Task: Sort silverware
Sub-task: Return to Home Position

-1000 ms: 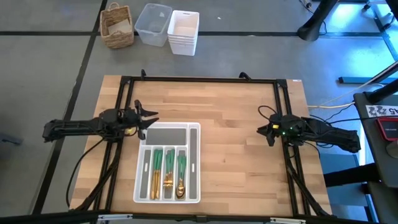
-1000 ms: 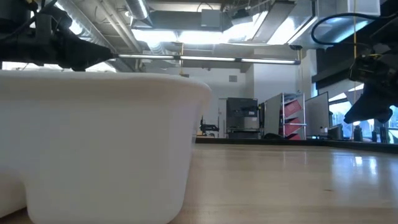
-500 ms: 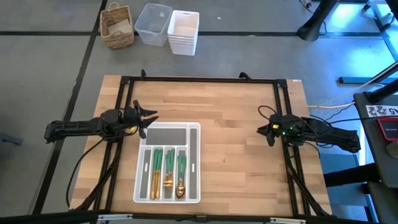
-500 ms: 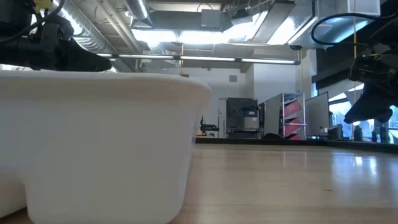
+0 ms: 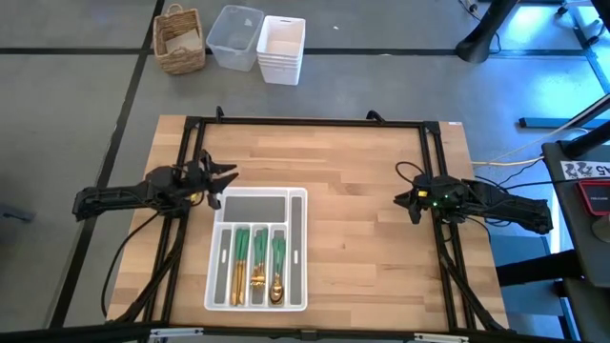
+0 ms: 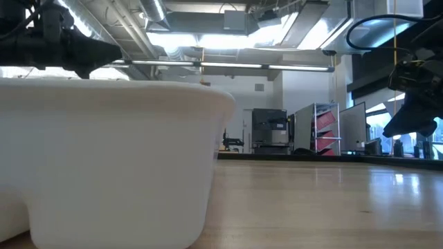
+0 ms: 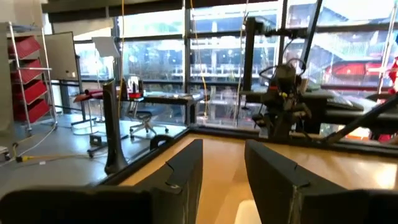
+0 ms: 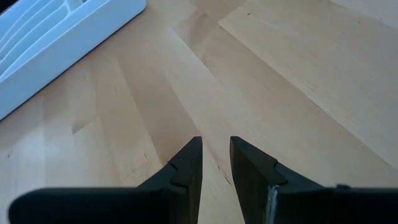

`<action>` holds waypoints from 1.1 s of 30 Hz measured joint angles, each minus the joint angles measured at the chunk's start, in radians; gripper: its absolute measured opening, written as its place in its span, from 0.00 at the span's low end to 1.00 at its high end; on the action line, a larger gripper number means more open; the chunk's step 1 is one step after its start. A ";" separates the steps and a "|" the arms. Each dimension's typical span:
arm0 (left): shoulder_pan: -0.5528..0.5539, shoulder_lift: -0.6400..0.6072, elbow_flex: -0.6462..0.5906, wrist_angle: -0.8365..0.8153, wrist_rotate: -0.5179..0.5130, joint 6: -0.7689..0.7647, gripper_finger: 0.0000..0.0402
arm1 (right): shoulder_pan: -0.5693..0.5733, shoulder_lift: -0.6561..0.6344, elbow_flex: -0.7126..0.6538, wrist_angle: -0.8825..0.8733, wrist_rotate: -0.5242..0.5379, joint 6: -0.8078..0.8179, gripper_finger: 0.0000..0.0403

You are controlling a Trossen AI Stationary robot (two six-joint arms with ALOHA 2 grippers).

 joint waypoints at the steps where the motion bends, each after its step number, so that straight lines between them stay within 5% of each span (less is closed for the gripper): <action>1: 0.000 0.000 0.000 -0.008 -0.001 0.004 0.28 | 0.000 0.000 0.000 0.000 0.000 0.000 0.21; 33: 0.000 0.001 0.000 -0.109 -0.002 -0.045 0.28 | 0.000 0.000 -0.001 0.000 0.000 0.000 0.21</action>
